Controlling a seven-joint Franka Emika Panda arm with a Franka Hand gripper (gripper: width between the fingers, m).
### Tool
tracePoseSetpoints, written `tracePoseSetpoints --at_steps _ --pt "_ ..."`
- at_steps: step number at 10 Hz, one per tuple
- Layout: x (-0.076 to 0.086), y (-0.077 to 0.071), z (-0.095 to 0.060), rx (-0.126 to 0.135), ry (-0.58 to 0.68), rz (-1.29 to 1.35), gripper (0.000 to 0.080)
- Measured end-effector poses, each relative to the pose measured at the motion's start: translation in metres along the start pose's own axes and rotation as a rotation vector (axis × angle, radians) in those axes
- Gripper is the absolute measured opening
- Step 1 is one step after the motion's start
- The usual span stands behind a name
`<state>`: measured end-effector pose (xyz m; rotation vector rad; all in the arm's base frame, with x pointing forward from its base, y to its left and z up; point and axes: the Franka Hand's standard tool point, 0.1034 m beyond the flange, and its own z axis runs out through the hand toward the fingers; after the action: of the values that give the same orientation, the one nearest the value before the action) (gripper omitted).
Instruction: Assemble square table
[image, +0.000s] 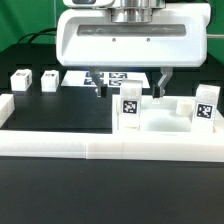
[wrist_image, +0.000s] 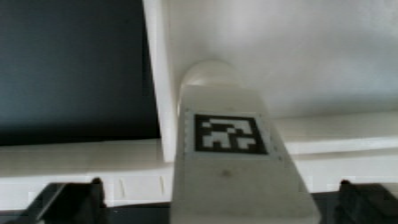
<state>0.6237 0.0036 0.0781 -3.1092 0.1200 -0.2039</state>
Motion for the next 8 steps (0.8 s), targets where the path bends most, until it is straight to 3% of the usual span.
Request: tracePoseSetpoints --at_steps 1,3,5,8 --pt "-0.0001 0.0001 0.0001 0.001 0.0 0.026 0.0623" --pt "-0.0003 -0.0002 0.0003 0.003 0.0 0.199 0.0286" --pt "0.0 0.0015 0.0007 0.003 -0.003 0.37 0.0288" --pt "0.0009 0.005 0.0007 -0.007 -0.004 0.868 0.0288"
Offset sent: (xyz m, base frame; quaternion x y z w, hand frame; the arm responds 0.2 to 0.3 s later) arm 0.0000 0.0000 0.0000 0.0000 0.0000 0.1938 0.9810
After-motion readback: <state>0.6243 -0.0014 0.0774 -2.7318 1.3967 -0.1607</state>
